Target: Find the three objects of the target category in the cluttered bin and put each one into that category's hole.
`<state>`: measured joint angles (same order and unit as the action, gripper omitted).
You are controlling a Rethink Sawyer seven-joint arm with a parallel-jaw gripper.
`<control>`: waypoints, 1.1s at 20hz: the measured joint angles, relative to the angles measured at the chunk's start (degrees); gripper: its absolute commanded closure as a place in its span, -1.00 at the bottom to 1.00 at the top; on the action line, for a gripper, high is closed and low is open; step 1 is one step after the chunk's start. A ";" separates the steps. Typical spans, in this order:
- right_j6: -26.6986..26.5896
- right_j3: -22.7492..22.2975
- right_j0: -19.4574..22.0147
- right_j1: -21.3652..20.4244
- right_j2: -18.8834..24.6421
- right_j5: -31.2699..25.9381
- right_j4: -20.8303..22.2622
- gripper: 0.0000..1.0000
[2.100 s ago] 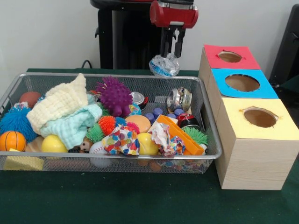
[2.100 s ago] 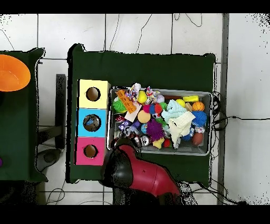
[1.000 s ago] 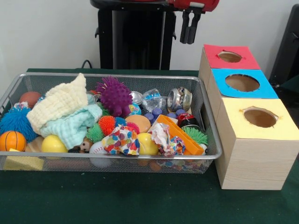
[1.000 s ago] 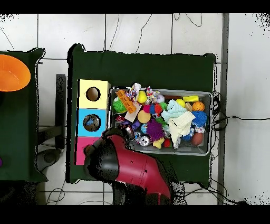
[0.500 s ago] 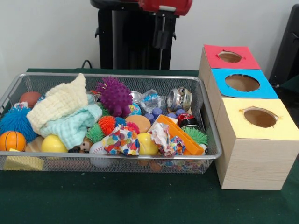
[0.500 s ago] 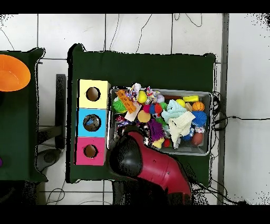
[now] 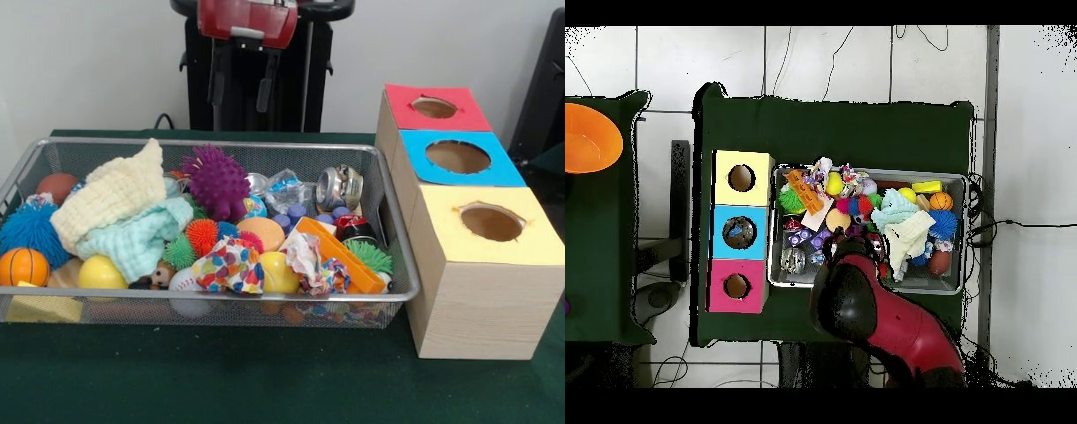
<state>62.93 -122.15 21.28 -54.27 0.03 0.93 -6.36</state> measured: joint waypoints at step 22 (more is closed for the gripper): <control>1.79 -7.16 1.43 3.13 4.39 11.12 2.32 -1.00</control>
<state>64.72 -129.31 22.71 -51.14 4.42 12.05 -4.04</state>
